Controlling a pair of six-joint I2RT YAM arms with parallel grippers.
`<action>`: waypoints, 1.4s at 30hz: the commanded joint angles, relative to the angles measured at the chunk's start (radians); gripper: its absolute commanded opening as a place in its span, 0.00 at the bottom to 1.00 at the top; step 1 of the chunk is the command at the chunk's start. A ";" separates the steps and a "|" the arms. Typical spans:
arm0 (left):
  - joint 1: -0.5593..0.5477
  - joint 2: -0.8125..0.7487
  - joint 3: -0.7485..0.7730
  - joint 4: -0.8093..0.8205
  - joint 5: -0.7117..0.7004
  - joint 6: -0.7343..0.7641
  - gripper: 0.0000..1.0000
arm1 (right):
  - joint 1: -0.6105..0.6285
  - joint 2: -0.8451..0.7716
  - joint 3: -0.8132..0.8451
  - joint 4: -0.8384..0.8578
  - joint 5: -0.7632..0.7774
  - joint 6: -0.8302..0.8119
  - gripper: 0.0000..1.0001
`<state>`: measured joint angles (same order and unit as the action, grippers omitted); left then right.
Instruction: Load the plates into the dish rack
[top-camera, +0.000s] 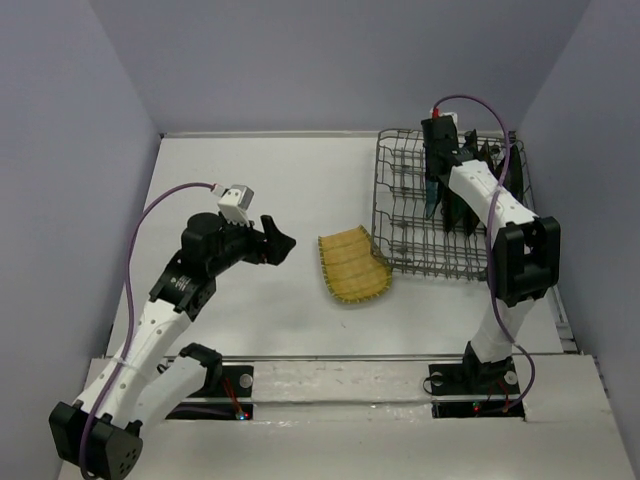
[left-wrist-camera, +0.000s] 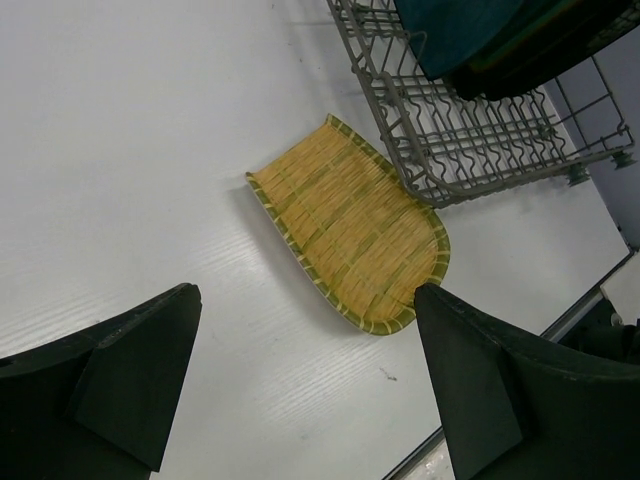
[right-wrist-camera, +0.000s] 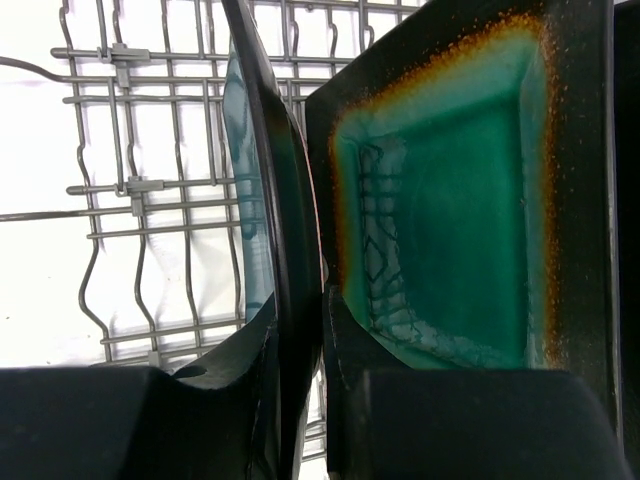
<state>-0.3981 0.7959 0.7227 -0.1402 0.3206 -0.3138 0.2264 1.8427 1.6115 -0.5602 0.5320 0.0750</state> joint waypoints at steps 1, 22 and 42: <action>-0.001 0.017 0.052 0.010 -0.003 0.015 0.99 | -0.009 -0.020 0.079 0.026 0.000 -0.014 0.07; -0.001 0.075 0.055 -0.002 -0.040 0.015 0.99 | -0.009 0.026 0.096 -0.064 0.025 -0.015 0.07; -0.001 0.072 0.055 -0.007 -0.057 0.010 0.99 | -0.009 -0.112 0.010 -0.052 0.016 0.034 0.07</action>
<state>-0.3977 0.8860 0.7357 -0.1631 0.2684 -0.3141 0.2226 1.8175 1.6325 -0.6586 0.5148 0.0937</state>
